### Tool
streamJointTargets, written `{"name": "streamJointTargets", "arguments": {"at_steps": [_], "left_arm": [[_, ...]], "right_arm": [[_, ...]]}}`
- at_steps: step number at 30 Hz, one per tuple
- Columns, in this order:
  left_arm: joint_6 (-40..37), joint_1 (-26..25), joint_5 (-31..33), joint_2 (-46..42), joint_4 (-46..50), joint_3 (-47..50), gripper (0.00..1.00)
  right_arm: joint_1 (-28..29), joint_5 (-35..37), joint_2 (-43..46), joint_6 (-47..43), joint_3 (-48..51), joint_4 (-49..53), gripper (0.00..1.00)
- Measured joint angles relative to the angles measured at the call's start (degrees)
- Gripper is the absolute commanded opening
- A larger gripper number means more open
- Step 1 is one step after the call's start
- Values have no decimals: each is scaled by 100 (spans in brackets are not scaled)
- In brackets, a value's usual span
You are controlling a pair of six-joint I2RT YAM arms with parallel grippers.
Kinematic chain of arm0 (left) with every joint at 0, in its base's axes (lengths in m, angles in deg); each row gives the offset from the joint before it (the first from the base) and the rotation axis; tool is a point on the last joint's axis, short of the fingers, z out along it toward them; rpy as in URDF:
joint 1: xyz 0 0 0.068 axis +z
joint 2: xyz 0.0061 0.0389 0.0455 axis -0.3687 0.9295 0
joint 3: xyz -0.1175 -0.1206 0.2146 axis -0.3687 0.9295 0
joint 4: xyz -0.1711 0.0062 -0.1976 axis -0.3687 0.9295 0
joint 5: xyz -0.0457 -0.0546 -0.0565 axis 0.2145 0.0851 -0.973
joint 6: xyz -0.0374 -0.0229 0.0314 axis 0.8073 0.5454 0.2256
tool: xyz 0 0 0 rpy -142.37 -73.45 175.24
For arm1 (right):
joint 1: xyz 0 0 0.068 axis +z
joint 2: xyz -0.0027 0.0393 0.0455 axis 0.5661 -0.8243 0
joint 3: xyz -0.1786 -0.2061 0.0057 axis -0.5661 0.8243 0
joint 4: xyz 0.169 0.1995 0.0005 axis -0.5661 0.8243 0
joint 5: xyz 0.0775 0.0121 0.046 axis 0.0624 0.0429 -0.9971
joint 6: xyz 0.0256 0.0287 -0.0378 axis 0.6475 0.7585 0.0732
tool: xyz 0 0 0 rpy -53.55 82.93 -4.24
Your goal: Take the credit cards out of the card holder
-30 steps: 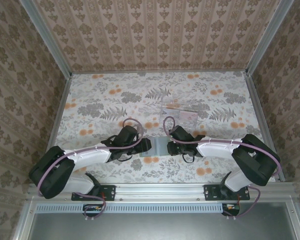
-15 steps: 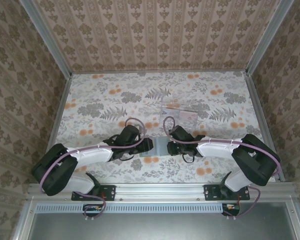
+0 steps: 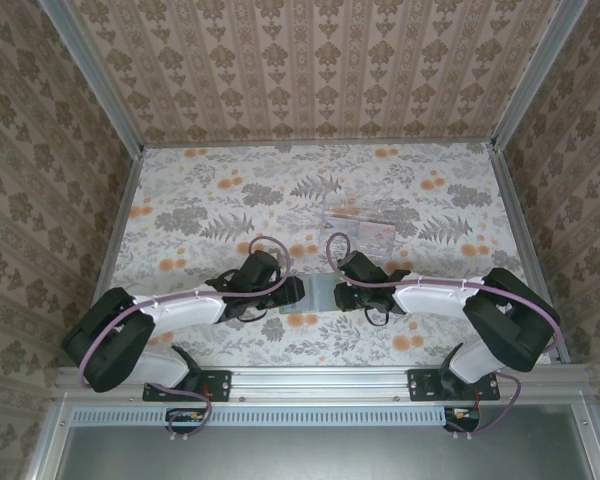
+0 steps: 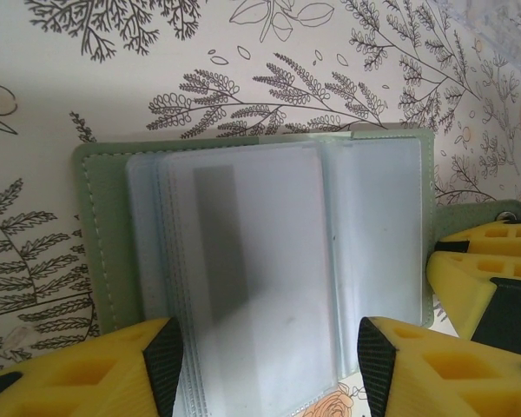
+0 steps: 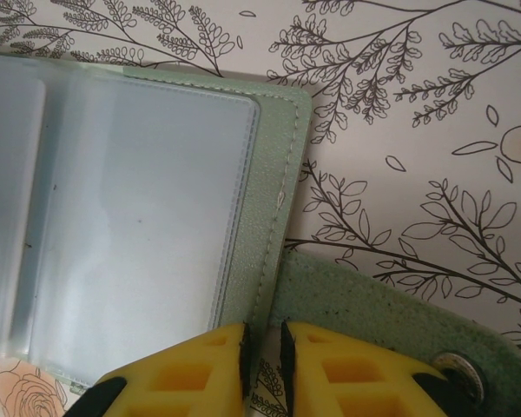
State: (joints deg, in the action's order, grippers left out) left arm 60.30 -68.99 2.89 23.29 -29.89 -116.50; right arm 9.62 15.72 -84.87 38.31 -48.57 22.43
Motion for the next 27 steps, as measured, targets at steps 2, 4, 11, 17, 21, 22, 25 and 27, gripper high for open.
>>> {"name": "streamJointTargets", "arguments": {"at_steps": [2,4,11,17,21,22,25,27], "left_arm": [[0,-26,-4,22,-17,0,59],[0,-50,-4,61,-28,0,59],[0,-68,-7,210,-120,-68,59],[2,-138,-11,302,-221,-98,60],[4,-160,-52,374,-280,-151,63],[4,-173,-61,396,-284,-173,65],[4,-192,-92,415,-321,-192,69],[4,-212,-101,415,-328,-210,72]], "right_arm": [[0,-2,-2,7,0,0,22],[0,-4,-2,20,0,0,22],[0,-4,-2,68,0,0,22],[0,-13,-7,85,0,0,22],[0,-13,-15,101,-9,2,22],[0,-13,-15,101,-9,2,22],[0,-13,-15,101,-9,2,22],[0,-13,-15,101,-9,2,22]]}}
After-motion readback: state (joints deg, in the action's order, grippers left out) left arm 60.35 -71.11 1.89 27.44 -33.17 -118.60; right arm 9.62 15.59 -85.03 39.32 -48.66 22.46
